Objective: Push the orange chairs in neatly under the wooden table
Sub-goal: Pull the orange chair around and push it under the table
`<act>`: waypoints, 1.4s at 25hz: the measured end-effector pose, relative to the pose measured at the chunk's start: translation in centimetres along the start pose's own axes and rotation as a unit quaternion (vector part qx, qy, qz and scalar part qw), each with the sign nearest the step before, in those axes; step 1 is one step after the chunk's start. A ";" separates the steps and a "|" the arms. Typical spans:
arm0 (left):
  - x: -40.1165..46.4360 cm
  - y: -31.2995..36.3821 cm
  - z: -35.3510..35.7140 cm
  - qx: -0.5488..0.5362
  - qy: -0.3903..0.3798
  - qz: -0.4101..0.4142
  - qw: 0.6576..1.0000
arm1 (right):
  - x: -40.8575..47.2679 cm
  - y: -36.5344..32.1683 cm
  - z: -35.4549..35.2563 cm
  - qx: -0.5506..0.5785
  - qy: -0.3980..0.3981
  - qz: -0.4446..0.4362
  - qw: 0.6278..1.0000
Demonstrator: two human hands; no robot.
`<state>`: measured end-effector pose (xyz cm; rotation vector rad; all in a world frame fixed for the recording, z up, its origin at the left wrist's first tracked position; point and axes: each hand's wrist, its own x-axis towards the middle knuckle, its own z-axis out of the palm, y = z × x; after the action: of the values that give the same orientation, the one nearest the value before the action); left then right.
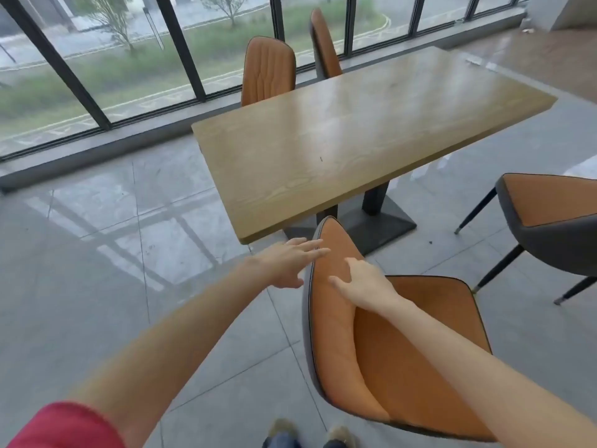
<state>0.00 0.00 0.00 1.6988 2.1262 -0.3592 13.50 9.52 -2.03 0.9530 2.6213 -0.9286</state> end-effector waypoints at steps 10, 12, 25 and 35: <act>3.5 -1.2 1.6 0.134 -0.007 0.071 0.988 | 1.8 -2.2 6.3 0.115 -0.045 0.078 0.989; 4.2 -1.5 1.7 0.150 -0.003 0.086 0.985 | 1.7 -3.1 7.1 0.117 -0.019 0.095 0.988; 6.7 -1.4 1.7 0.252 -0.004 0.143 0.957 | 2.1 -4.0 8.3 0.172 0.054 0.150 0.972; 3.9 0.1 3.4 0.309 0.004 0.185 0.933 | -1.8 -3.2 7.8 0.113 -0.039 0.091 0.989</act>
<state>-0.12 1.99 -4.77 2.3860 1.7339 -0.9801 12.63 1.87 -5.85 1.1610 2.3534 -1.2053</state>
